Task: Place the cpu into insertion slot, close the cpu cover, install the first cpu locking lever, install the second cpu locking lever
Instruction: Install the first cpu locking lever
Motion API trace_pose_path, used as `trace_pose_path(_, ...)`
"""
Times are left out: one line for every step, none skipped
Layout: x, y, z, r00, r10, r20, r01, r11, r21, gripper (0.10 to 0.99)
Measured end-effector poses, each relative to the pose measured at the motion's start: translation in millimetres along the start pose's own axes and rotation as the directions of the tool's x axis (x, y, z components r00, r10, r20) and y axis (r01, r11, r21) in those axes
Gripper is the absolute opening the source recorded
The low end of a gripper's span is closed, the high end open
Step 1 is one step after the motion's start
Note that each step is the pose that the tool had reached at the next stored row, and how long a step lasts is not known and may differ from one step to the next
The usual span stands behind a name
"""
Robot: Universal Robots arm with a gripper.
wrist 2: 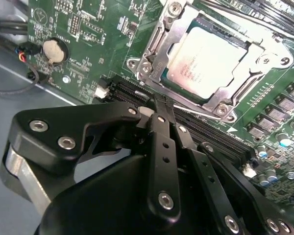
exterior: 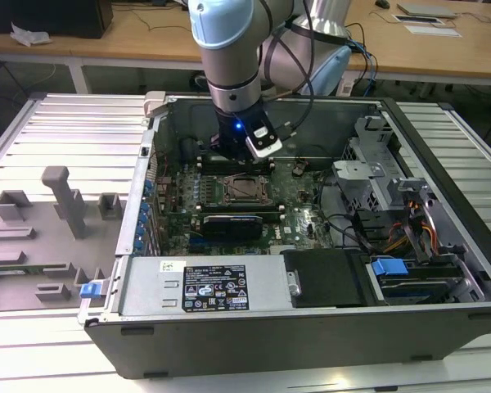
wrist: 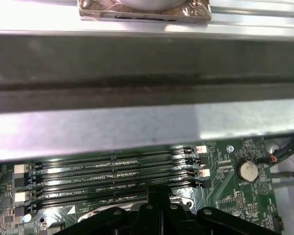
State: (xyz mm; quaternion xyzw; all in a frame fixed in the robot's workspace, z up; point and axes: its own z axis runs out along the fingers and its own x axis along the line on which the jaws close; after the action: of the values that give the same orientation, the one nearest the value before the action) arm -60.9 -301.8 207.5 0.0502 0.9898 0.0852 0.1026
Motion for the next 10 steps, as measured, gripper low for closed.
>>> trace_pose_path(0.1,0.3,0.5,1.0000,0.003,0.0007,-0.003,1.0000,0.002,0.106)
trace_pose_path(0.2,0.7,0.9,1.0000,0.005,0.0013,-0.005,1.0000,0.003,0.106)
trace_pose_path(0.4,1.1,1.3,1.0000,0.008,0.0018,-0.008,1.0000,0.005,0.106)
trace_pose_path(0.5,1.8,1.9,0.9999,0.012,0.0027,-0.012,0.9999,0.006,0.106)
trace_pose_path(0.7,2.4,2.2,0.9999,0.015,0.0032,-0.015,0.9999,0.007,0.106)
trace_pose_path(0.8,3.1,2.4,0.9999,0.017,0.0037,-0.017,0.9998,0.008,0.106)
trace_pose_path(0.9,4.1,2.8,0.9998,0.020,0.0042,-0.020,0.9998,0.008,0.106)
trace_pose_path(1.0,4.6,3.0,0.9998,0.022,0.0047,-0.022,0.9997,0.009,0.106)
trace_pose_path(1.1,4.9,3.2,0.9997,0.025,0.0054,-0.025,0.9996,0.010,0.106)
trace_pose_path(1.2,5.0,3.5,0.9995,0.029,0.0063,-0.029,0.9995,0.011,0.106)
